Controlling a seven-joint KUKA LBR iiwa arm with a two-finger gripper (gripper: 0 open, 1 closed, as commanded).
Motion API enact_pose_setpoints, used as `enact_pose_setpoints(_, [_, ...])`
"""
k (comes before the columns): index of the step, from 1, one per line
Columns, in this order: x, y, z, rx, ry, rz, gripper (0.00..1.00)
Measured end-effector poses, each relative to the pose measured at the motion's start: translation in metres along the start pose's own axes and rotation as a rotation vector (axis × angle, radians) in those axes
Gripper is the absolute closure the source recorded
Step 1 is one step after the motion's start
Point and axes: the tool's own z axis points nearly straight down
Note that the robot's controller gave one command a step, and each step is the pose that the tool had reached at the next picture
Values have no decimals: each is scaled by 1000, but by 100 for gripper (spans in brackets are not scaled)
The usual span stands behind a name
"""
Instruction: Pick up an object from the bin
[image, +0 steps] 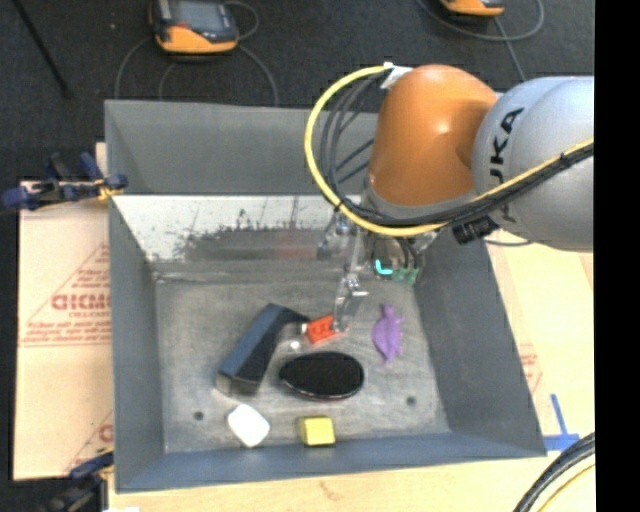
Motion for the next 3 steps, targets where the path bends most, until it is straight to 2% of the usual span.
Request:
enact_pose_setpoints(1, [-1, 0, -4, -1, -8, 1, 0])
enact_pose_setpoints(2, [-11, 44, 35, 3, -16, -203, 0])
enact_pose_setpoints(3, [-25, 62, 78, 0, -4, -388, 0])
